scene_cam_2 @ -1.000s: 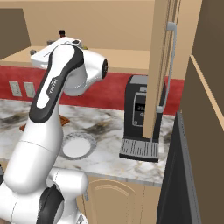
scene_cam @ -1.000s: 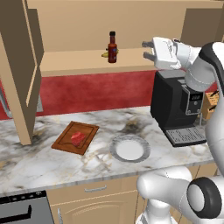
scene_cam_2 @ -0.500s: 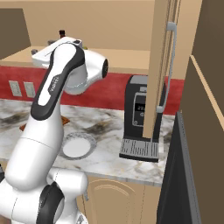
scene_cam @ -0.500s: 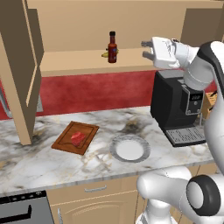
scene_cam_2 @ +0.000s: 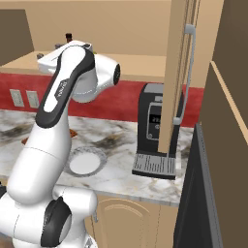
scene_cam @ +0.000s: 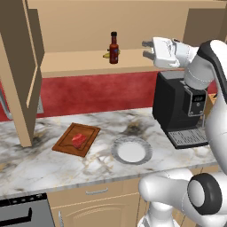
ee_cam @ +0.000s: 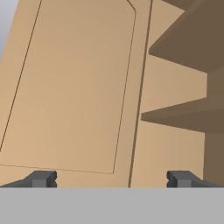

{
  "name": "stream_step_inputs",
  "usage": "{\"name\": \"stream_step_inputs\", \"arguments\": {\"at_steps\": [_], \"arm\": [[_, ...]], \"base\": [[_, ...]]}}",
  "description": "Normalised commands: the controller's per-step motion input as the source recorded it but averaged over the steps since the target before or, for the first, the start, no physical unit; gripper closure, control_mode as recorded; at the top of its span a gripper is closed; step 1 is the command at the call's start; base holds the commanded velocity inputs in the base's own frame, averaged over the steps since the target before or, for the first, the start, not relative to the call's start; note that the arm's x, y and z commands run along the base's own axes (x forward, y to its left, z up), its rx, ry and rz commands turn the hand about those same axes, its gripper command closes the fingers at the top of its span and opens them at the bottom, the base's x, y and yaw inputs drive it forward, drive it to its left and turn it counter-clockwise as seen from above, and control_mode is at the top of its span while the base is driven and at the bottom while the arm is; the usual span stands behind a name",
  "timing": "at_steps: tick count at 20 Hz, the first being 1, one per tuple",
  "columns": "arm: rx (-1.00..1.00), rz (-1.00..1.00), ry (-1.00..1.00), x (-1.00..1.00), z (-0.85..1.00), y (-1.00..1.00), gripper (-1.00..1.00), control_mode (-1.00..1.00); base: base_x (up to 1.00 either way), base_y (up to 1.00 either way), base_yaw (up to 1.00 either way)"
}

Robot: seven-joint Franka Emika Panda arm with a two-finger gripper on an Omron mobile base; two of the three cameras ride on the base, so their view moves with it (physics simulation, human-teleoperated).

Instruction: Pick the steak from the plate and place it on the cutting board. Then pick the condiment bottle from the cabinet and place it next to the cutting board.

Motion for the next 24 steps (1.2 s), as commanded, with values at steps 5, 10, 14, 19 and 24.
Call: {"name": "stream_step_inputs", "arguments": {"at_steps": [5,10,14,19,24], "arm": [[0.00,-0.01,0.01,0.13,0.00,0.00,-1.00,-1.00],[0.00,0.00,0.01,0.11,0.00,0.00,-1.00,-1.00],[0.00,0.00,0.01,0.11,0.00,0.00,-1.00,-1.00],[0.00,0.00,0.01,0.10,0.00,0.00,-1.00,-1.00],[0.00,0.00,0.01,0.12,-0.01,0.00,-1.00,-1.00]], "base": [[0.00,0.00,0.00],[0.00,0.00,0.00],[0.00,0.00,0.00],[0.00,0.00,0.00],[0.00,0.00,0.00]]}}
